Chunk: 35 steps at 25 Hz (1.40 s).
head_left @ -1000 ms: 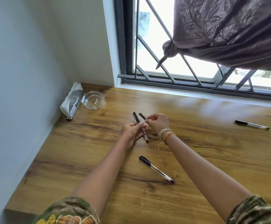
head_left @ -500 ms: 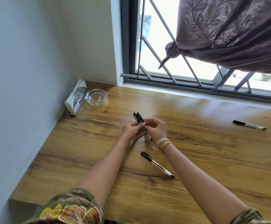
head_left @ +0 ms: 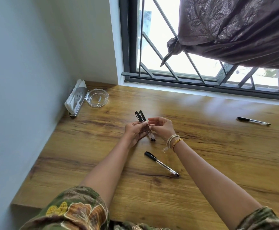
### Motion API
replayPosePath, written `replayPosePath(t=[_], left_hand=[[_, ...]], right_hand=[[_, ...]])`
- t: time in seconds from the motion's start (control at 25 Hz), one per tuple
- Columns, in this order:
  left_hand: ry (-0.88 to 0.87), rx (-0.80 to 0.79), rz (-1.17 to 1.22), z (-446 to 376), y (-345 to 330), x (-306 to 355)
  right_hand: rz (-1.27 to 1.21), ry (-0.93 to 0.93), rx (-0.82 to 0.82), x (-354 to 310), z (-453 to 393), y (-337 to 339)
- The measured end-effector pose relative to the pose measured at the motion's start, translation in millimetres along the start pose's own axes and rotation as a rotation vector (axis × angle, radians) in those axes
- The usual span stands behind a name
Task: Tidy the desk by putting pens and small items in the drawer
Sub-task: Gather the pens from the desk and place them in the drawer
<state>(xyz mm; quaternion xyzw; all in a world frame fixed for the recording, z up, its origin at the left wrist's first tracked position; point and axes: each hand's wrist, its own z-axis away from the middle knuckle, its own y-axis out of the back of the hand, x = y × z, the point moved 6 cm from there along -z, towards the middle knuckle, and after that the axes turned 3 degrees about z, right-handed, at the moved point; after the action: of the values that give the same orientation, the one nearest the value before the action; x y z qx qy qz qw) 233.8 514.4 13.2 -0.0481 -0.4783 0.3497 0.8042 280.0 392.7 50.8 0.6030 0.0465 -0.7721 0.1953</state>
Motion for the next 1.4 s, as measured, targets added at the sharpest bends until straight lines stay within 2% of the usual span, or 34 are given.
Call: replayPosePath(t=[0.08, 0.16, 0.36, 0.48, 0.64, 0.72, 0.88, 1.0, 1.16, 1.28, 1.4], left_hand=[[-0.002, -0.018, 0.006, 0, -1, 0], [-0.012, -0.015, 0.004, -1, -2, 0], [-0.015, 0.010, -0.006, -4, -3, -2], [-0.018, 0.021, 0.009, -4, -3, -3], [-0.031, 0.030, 0.017, -3, -2, -3], [-0.030, 0.030, 0.019, -3, -2, -3], [-0.034, 0.051, 0.003, -3, -3, -2], [-0.040, 0.059, 0.005, -4, -2, -2], [-0.024, 0.041, 0.010, -6, -2, -3], [-0.021, 0.046, 0.007, -7, -2, -3], [-0.019, 0.039, 0.016, -3, -3, -3]], right_hand=[[0.113, -0.007, 0.050, -1, -1, 10], [0.350, -0.031, 0.014, 1, 0, 15], [1.028, -0.082, -0.351, 6, 21, -2], [1.225, -0.122, -0.503, 4, 32, -12], [1.344, -0.048, -0.522, 3, 37, -16], [1.235, -0.071, -0.501, 2, 32, -11], [0.663, -0.187, -0.417, -8, 19, 5], [0.338, -0.165, -0.293, -14, 7, 10], [0.289, -0.109, -0.105, -15, -8, 11], [0.060, -0.274, -0.076, -3, -14, 2], [-0.011, -0.300, -0.064, 6, -20, -2]])
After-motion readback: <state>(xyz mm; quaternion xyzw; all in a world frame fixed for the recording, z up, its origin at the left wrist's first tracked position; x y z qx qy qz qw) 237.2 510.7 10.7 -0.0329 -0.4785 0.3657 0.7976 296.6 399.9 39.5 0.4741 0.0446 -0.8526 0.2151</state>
